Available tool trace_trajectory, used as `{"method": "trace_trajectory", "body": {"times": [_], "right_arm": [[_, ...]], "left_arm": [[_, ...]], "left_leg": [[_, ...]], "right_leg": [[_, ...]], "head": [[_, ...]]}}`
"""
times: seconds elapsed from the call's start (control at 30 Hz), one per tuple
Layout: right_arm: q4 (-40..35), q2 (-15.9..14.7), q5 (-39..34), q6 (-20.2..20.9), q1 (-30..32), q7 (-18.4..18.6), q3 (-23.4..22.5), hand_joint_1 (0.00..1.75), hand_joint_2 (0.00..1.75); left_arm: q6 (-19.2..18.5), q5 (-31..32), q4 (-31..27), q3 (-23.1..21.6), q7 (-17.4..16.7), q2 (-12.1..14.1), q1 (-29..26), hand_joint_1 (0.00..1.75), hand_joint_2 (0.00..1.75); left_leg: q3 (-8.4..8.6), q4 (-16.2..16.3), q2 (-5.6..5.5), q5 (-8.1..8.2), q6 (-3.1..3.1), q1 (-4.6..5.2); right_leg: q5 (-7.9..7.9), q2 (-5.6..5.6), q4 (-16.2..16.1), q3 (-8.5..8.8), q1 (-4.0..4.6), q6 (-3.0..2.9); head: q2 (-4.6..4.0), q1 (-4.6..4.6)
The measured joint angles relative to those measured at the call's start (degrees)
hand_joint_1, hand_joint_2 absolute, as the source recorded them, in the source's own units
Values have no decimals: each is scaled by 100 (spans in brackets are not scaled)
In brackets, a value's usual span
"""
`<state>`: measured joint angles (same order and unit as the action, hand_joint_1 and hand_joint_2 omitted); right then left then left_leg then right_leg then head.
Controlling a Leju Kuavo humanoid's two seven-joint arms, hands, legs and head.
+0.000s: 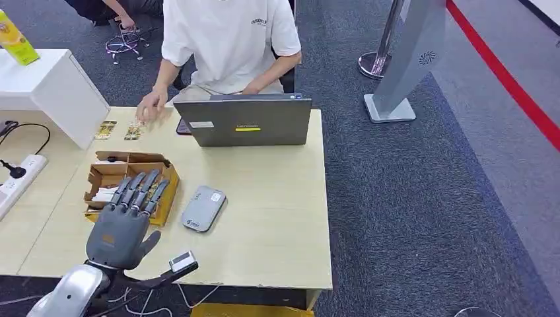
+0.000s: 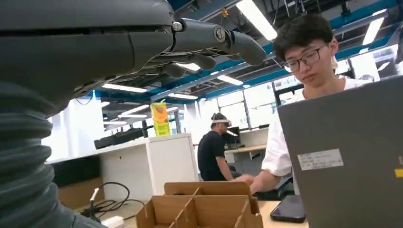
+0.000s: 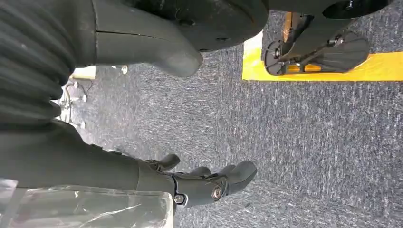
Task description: Pass the card to the sensor for recognition and then transmit it.
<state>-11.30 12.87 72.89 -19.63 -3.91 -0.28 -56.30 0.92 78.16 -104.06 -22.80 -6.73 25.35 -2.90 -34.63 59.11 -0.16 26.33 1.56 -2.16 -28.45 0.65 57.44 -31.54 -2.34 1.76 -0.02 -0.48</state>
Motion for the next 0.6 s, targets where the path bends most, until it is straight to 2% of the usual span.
{"method": "trace_trajectory", "body": {"times": [0.37,0.6], "right_arm": [[0,-22,74,68,-1,9,0,0,175],[0,-33,79,81,0,9,0,0,175]], "left_arm": [[-98,-17,369,350,-133,-20,-26,0,175],[-98,-17,492,378,-133,-28,-23,0,175]], "left_leg": [[0,0,-2,0,0,-1],[0,0,-2,0,0,0]], "right_leg": [[-1,1,0,-2,1,0],[0,1,0,-1,0,0]], "head": [[0,0],[0,0]]}}
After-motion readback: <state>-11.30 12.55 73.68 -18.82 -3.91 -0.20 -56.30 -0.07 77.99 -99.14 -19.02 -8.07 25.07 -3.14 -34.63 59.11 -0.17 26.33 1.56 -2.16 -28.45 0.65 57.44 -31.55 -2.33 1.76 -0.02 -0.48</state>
